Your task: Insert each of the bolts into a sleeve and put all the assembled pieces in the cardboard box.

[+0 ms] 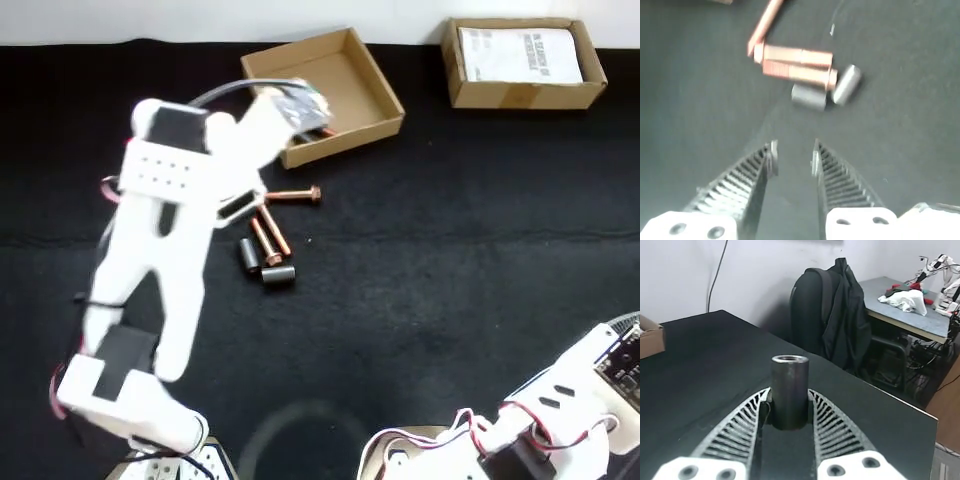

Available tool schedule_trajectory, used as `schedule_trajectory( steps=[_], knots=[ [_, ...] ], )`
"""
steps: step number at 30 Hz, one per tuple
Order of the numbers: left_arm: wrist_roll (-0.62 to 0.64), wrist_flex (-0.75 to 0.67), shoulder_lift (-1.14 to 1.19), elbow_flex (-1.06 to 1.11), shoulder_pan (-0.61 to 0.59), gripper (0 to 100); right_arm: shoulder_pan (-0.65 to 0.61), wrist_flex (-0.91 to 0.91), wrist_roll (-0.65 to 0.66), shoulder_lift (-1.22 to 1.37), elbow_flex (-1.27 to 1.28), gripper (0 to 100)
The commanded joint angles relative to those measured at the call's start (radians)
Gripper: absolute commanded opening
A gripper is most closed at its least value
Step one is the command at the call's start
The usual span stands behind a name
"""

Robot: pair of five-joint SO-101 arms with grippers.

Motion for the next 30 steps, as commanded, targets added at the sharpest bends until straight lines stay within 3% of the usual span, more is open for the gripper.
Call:
schedule_trajectory(
  steps=[1,5,10,21,30],
  knots=[
    [-0.183,0.014,0.096,-0.085,0.048,13,0.031,-0.102,0.011,-0.012,0.042,0.8],
    [-0.342,0.006,0.243,-0.182,0.067,13,0.051,-0.168,0.012,-0.012,0.096,0.8],
    [-0.456,0.005,0.489,-0.438,0.064,13,0.093,-0.183,0.012,-0.012,0.133,0.8],
    [-0.466,0.005,0.997,-1.067,0.073,13,0.070,-0.242,0.014,-0.010,0.133,0.8],
    [-0.460,-0.068,1.127,-1.152,0.093,13,0.071,-0.246,0.026,-0.010,0.133,0.8]
  ],
)
